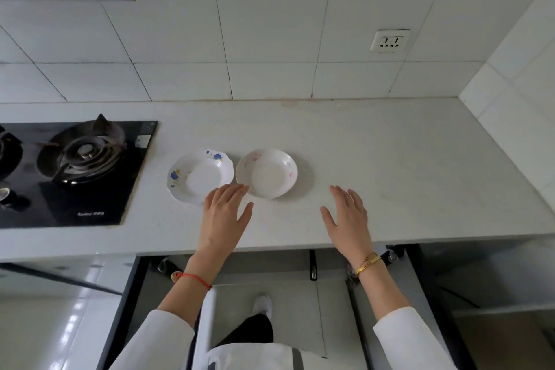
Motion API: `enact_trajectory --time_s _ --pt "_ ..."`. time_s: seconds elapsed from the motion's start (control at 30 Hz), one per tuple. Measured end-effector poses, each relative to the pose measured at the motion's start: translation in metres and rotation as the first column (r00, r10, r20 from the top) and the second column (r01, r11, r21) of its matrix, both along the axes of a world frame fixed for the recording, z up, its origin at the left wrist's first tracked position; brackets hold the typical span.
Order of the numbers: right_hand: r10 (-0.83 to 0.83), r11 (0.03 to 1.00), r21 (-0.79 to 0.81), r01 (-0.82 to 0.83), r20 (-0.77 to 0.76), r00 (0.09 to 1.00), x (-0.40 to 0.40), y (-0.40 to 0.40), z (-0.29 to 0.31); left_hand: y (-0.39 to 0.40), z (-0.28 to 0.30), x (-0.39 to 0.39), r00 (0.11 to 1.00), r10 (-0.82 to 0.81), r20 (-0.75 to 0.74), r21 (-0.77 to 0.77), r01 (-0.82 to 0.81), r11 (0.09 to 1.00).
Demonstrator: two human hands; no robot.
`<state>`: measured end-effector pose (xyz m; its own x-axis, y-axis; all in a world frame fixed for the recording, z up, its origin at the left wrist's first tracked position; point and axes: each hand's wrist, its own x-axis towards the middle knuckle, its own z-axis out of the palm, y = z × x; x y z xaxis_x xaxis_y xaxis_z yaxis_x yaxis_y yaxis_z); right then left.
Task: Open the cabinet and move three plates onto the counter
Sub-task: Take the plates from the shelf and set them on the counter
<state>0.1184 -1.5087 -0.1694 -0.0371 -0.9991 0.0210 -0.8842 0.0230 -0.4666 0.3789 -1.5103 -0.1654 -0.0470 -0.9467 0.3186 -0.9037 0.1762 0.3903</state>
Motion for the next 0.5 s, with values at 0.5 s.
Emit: enact_trajectory --time_s 0.5 --pt "0.105 0.994 -0.047 -0.103 0.035 0.994 -0.075 0.149 0.007 0.171 -0.002 -0.075 0.995 0.091 -0.052 -0.014 -0.092 0.996"
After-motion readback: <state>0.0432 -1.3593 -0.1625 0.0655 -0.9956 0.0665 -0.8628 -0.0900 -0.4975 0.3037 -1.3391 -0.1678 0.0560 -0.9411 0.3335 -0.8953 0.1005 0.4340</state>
